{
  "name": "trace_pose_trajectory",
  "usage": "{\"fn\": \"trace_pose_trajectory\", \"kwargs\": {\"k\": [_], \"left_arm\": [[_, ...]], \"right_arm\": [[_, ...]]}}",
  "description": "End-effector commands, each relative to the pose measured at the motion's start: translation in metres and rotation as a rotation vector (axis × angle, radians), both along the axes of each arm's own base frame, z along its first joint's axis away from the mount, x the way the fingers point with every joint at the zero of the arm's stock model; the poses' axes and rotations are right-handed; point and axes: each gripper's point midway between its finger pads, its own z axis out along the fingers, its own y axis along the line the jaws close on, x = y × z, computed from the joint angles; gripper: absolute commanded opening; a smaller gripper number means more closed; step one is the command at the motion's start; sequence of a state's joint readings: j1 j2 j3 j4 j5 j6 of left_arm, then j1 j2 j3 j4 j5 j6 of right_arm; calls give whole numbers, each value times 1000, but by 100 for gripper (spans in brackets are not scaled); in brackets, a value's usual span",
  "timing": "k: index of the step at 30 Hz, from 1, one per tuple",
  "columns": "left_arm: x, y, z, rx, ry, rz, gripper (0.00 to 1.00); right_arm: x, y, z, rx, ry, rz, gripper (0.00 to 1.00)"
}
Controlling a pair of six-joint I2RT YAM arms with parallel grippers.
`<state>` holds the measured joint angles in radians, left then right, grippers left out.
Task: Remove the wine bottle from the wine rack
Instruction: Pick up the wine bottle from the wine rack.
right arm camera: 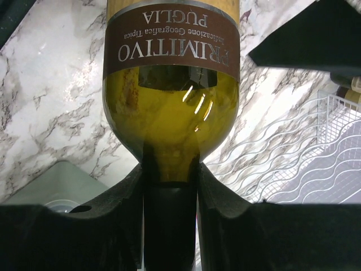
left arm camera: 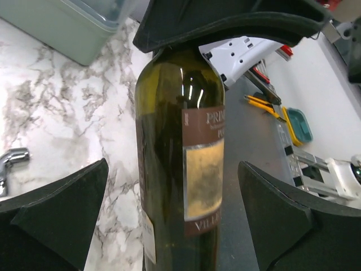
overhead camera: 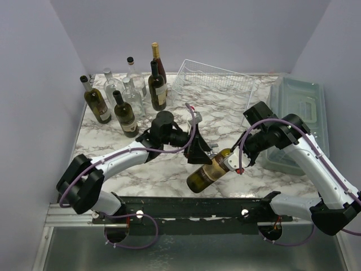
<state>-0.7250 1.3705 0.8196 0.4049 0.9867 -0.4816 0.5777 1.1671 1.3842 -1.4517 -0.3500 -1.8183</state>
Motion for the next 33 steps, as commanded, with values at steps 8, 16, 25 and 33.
{"fn": "trace_pose_trajectory", "kwargs": {"k": [8, 16, 25, 33], "left_arm": [[-36, -51, 5, -33, 35, -246, 99], [-45, -54, -8, 2, 109, -311, 98], [-47, -56, -12, 22, 155, -336, 90], [-53, -52, -11, 26, 175, -387, 72]], "right_arm": [[-13, 24, 21, 147, 4, 52, 0], [-13, 24, 24, 157, -2, 50, 0], [-13, 24, 25, 157, -4, 44, 0], [-10, 22, 22, 143, -9, 38, 0]]}}
